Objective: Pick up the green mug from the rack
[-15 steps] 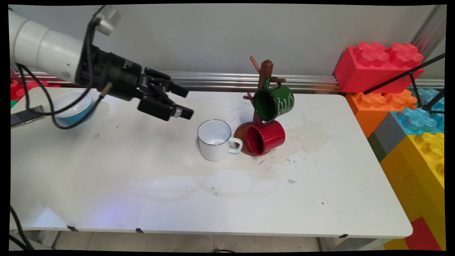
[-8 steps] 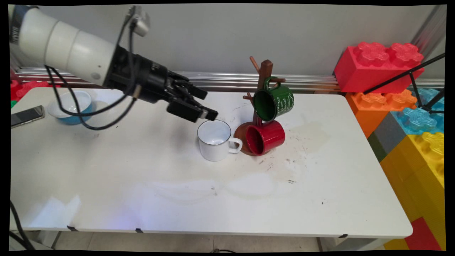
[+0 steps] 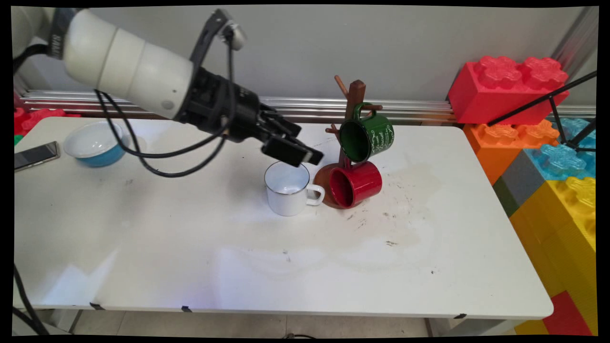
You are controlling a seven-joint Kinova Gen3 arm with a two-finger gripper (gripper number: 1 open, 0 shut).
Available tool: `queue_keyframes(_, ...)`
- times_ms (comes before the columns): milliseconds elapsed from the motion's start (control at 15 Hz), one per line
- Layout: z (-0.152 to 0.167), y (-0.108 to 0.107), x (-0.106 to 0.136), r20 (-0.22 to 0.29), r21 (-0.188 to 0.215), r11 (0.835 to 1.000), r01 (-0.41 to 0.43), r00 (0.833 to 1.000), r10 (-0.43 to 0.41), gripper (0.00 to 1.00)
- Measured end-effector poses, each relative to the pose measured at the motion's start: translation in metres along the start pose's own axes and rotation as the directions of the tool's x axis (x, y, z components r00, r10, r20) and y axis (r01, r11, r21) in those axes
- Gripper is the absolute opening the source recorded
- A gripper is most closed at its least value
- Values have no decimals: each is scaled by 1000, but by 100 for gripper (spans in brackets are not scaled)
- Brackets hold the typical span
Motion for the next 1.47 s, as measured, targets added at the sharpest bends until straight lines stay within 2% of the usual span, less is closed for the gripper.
queue_keyframes(400, 30, 27, 21, 0, 57, 997, 47, 999, -47, 100)
queue_keyframes(800, 57, 45, 26, 2, 121, 988, 92, 996, -93, 100)
queue_keyframes(1133, 77, 54, 25, -1, 166, 978, 129, 991, -130, 100)
queue_keyframes(1467, 90, 56, 25, -23, 182, 971, 154, 988, -152, 100)
